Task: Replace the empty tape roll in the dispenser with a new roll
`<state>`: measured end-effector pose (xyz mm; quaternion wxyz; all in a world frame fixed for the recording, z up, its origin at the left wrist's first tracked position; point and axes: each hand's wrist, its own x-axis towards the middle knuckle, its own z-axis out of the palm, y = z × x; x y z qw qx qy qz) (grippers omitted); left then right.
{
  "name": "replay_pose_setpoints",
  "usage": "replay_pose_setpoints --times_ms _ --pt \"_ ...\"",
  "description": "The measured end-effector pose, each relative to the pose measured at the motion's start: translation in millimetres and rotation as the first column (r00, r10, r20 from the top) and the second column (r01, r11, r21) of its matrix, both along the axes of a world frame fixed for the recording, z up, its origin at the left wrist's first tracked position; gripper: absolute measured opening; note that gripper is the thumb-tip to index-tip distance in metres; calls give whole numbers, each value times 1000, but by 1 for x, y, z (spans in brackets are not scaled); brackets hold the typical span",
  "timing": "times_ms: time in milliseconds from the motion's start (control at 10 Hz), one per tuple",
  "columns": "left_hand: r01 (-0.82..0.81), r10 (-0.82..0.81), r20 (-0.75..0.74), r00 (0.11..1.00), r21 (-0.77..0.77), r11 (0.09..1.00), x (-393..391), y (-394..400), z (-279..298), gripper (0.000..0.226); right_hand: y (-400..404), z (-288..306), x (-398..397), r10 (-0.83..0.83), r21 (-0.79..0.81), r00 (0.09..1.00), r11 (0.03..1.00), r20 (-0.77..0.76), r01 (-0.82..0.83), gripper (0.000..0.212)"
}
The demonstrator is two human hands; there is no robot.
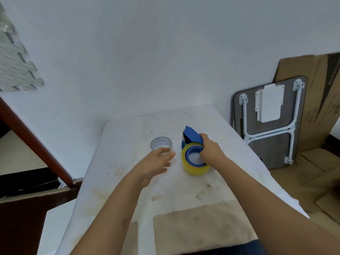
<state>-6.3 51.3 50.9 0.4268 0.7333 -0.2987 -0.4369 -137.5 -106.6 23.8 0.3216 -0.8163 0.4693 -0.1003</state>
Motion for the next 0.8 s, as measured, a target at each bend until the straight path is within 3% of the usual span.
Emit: replay_pose_setpoints --times_ms 300,500,700,800 --pt "-64 64 92 994 -1 998 31 -22 3 31 -48 -10 34 -16 -43 992 999 -128 10 67" --pt "-68 66 104 992 13 998 38 -37 7 28 -54 -19 37 -24 -99 974 995 -225 1 65" --pt "-58 56 103 993 13 998 39 -38 12 27 -54 -11 31 -18 -32 986 999 -167 12 71" --pt "-44 45 121 992 -10 999 36 -33 19 27 -50 5 26 -38 -86 998 996 -40 34 62"
